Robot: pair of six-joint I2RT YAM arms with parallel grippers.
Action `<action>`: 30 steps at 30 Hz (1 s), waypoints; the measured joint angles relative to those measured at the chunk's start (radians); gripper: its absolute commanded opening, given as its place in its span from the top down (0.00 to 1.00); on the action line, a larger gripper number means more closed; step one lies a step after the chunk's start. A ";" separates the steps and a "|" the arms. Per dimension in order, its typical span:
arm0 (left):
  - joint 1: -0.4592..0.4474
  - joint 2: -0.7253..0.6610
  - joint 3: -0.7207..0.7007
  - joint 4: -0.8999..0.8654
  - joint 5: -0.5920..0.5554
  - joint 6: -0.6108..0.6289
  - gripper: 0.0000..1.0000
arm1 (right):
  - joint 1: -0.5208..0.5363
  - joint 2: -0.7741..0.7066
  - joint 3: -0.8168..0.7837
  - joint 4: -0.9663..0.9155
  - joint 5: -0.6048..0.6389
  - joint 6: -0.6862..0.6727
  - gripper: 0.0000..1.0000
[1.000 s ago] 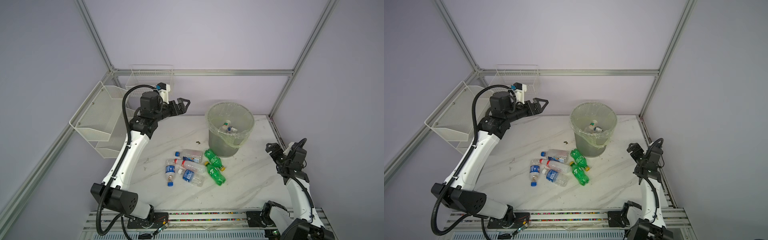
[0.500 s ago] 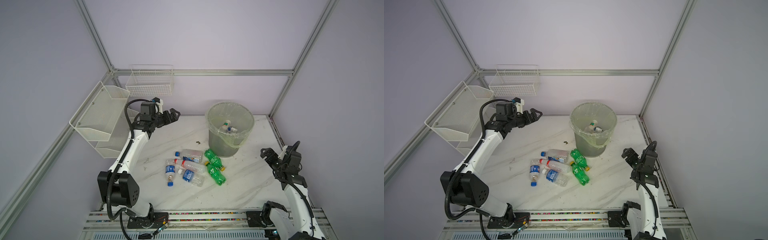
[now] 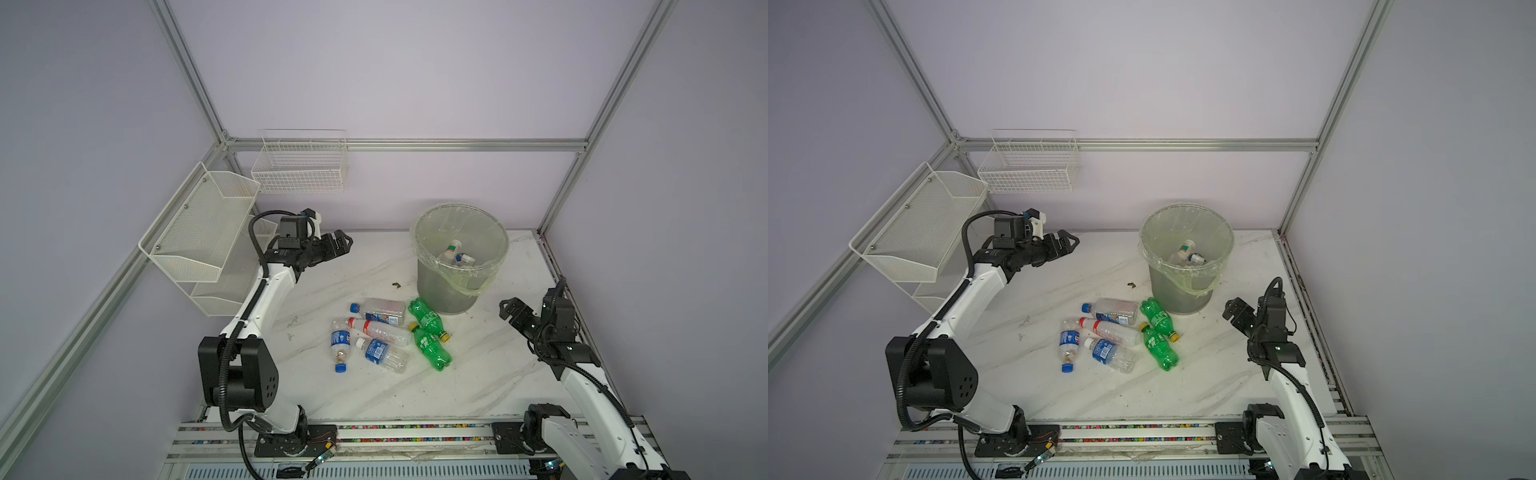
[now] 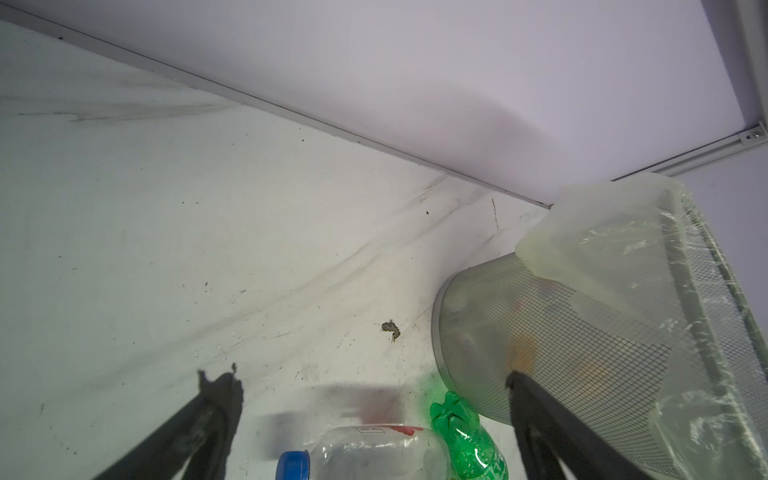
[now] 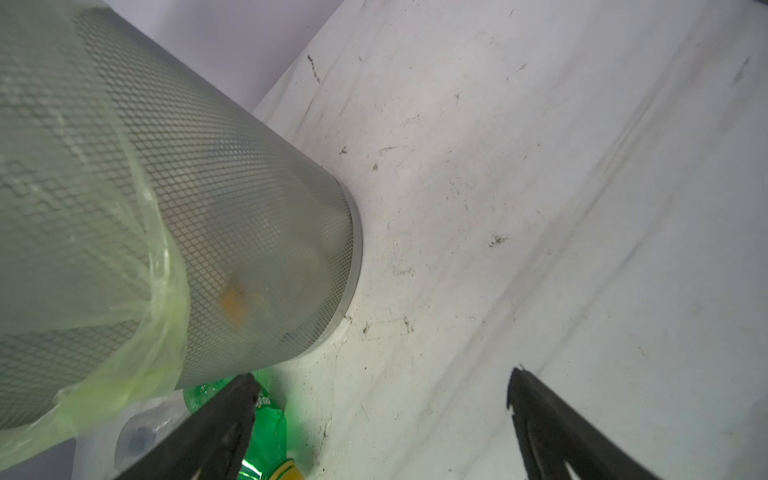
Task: Throw the plastic bottles in the bin
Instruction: Pick up the plastic bottle from the center of the table.
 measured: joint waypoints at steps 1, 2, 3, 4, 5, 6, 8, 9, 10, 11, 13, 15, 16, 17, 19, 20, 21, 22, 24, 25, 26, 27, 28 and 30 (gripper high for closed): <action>0.007 0.002 -0.006 0.000 -0.001 0.005 0.00 | 0.021 -0.004 0.000 -0.004 0.013 0.003 0.03; 0.011 0.005 -0.008 0.000 -0.002 0.010 0.00 | 0.040 -0.008 0.000 -0.008 0.025 0.007 0.03; 0.016 0.010 -0.011 0.001 -0.002 0.014 0.00 | 0.064 -0.014 0.000 -0.011 0.039 0.010 0.03; 0.019 0.013 -0.013 0.002 -0.002 0.017 0.00 | 0.086 -0.019 0.000 -0.012 0.056 0.014 0.03; 0.021 0.017 -0.015 0.002 -0.003 0.023 0.00 | 0.108 -0.023 0.000 -0.012 0.068 0.017 0.03; 0.023 0.021 -0.016 0.001 -0.004 0.029 0.00 | 0.135 -0.023 0.000 -0.012 0.084 0.020 0.03; 0.023 0.026 -0.018 0.002 -0.005 0.039 0.00 | 0.196 -0.015 0.000 -0.013 0.121 0.029 0.03; 0.023 0.026 -0.020 0.002 -0.005 0.043 0.00 | 0.232 -0.005 0.002 -0.013 0.138 0.033 0.03; 0.023 0.026 -0.024 0.002 -0.005 0.047 0.00 | 0.268 0.006 0.003 -0.012 0.159 0.037 0.03; 0.023 0.026 -0.029 0.003 -0.005 0.051 0.00 | 0.310 0.022 0.006 -0.013 0.179 0.044 0.03; 0.023 0.026 -0.040 0.004 -0.010 0.061 0.00 | 0.395 0.059 0.016 -0.013 0.221 0.059 0.03; 0.023 0.026 -0.053 0.003 -0.014 0.066 0.00 | 0.471 0.098 0.033 -0.013 0.258 0.070 0.03; 0.023 0.026 -0.060 0.004 -0.018 0.067 0.00 | 0.502 0.114 0.042 -0.014 0.274 0.073 0.03; 0.023 0.026 -0.064 0.002 -0.021 0.068 0.00 | 0.535 0.134 0.056 -0.017 0.295 0.075 0.03; 0.023 0.026 -0.069 0.003 -0.027 0.068 0.00 | 0.598 0.169 0.088 -0.024 0.338 0.078 0.03; 0.023 0.026 -0.072 0.004 -0.028 0.068 0.00 | 0.627 0.183 0.103 -0.026 0.359 0.079 0.03; 0.023 0.026 -0.074 0.006 -0.029 0.068 0.00 | 0.653 0.192 0.115 -0.026 0.377 0.079 0.03; 0.023 0.026 -0.079 0.013 -0.029 0.067 0.00 | 0.671 0.196 0.123 -0.027 0.388 0.079 0.03; 0.023 0.026 -0.086 0.017 -0.031 0.066 0.00 | 0.705 0.199 0.131 -0.026 0.409 0.080 0.03; 0.023 0.026 -0.088 0.019 -0.031 0.066 0.00 | 0.718 0.201 0.132 -0.026 0.419 0.081 0.03; 0.023 0.026 -0.090 0.020 -0.031 0.065 0.00 | 0.733 0.205 0.134 -0.027 0.429 0.081 0.03; 0.023 0.026 -0.091 0.021 -0.031 0.065 0.00 | 0.751 0.214 0.136 -0.027 0.447 0.084 0.03; 0.023 0.026 -0.091 0.023 -0.031 0.065 0.00 | 0.769 0.226 0.140 -0.027 0.460 0.085 0.03; 0.023 0.026 -0.092 0.025 -0.030 0.064 0.00 | 0.820 0.269 0.155 -0.032 0.482 0.086 0.03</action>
